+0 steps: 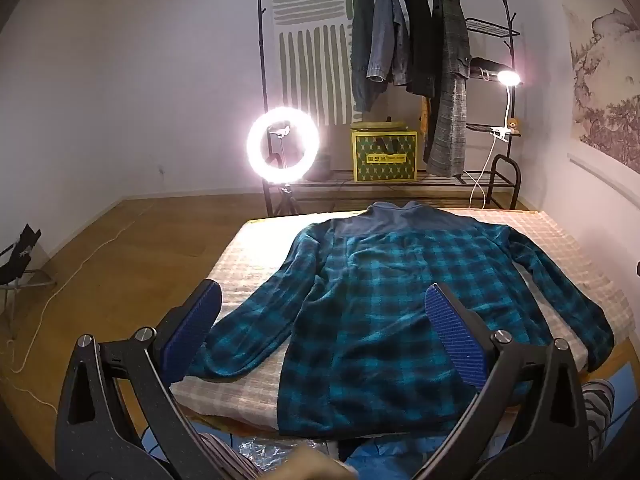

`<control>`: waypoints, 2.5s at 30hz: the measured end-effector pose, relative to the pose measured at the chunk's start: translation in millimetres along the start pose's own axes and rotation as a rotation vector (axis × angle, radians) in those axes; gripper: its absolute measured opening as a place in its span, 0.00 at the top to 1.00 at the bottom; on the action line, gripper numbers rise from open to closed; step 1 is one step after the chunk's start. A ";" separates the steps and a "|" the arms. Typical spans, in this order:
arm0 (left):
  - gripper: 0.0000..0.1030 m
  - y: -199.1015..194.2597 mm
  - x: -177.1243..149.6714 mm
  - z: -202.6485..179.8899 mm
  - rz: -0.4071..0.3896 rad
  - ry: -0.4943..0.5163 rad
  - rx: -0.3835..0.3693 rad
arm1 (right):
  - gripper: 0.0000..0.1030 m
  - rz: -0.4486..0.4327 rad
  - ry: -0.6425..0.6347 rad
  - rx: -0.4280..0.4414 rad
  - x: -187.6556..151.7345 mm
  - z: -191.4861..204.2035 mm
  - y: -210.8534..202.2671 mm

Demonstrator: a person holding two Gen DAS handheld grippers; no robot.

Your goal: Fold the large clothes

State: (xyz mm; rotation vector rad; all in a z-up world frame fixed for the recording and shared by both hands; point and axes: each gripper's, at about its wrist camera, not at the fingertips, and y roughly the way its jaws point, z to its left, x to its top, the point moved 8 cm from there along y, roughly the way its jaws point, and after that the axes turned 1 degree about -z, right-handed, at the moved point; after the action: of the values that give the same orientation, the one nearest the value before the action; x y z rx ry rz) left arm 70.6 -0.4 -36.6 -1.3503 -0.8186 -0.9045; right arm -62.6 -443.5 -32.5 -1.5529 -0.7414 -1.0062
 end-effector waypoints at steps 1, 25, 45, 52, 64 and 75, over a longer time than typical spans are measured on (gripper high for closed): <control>0.00 -0.4 -0.1 1.2 -0.005 -0.007 0.006 | 0.00 -0.006 -0.012 -0.006 0.1 0.2 -0.4; 0.00 -19.1 11.7 0.6 -0.022 -0.023 0.006 | 0.00 -0.015 -0.003 -0.015 1.3 0.9 -7.1; 0.00 -21.2 20.0 -0.2 -0.026 -0.026 0.009 | 0.00 -0.017 -0.002 -0.019 3.6 1.8 -6.7; 0.00 -15.7 23.2 -2.0 -0.022 -0.032 -0.005 | 0.00 -0.018 -0.003 -0.023 5.2 1.7 -6.1; 0.00 -15.6 21.9 -1.9 -0.023 -0.032 -0.003 | 0.00 -0.017 -0.004 -0.026 6.0 3.2 -3.1; 0.00 -10.9 20.0 -1.4 -0.026 -0.036 -0.001 | 0.00 -0.008 0.005 -0.036 9.7 3.1 3.4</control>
State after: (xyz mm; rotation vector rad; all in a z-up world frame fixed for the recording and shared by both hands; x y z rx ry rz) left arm 69.6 -3.2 -14.0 -1.3627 -0.8654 -0.9034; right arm -54.7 -441.7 -25.5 -1.5788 -0.7300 -1.0343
